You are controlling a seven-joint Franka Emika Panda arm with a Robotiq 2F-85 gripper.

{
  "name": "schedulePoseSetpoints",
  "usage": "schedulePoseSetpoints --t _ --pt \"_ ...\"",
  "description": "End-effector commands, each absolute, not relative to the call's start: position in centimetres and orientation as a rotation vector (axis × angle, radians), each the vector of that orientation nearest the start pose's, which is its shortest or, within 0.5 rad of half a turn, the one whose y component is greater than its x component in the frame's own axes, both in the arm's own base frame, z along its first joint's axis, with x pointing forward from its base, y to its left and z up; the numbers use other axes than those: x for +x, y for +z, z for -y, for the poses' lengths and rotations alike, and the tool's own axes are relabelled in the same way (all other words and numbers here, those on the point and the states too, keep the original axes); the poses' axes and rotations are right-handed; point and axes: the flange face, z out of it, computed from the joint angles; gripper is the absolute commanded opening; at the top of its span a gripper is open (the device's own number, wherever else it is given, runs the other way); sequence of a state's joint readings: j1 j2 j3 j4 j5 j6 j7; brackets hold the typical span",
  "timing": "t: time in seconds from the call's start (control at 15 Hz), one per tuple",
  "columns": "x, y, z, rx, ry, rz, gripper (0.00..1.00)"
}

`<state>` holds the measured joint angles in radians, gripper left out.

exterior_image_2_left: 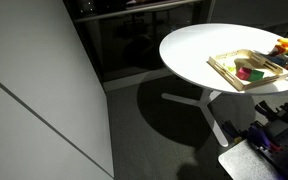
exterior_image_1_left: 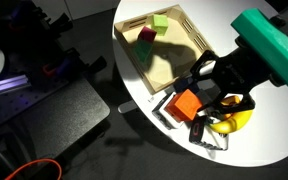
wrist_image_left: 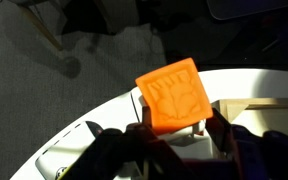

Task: Pick up the orange block and put it in the wooden tray

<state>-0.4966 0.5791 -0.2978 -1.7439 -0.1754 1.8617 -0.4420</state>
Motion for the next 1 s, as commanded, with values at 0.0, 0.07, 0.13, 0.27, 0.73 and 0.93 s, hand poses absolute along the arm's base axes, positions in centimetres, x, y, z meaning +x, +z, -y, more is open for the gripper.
schedulePoseSetpoints --t 0.0,0.07,0.13,0.27,0.73,0.93 --pt "44.8 25.1 43.9 -3.009 0.859 -0.356 0.32" --pt "45.4 25.4 43.7 -3.010 0.855 -0.354 0.32" --pt "46.1 25.8 43.5 -3.016 0.843 -0.354 0.32" --pt "47.2 26.5 42.9 -3.030 0.818 -0.354 0.32" --pt "50.6 27.4 40.3 -3.063 0.689 -0.388 0.32" --pt "51.8 27.0 39.1 -3.052 0.657 -0.430 0.32"
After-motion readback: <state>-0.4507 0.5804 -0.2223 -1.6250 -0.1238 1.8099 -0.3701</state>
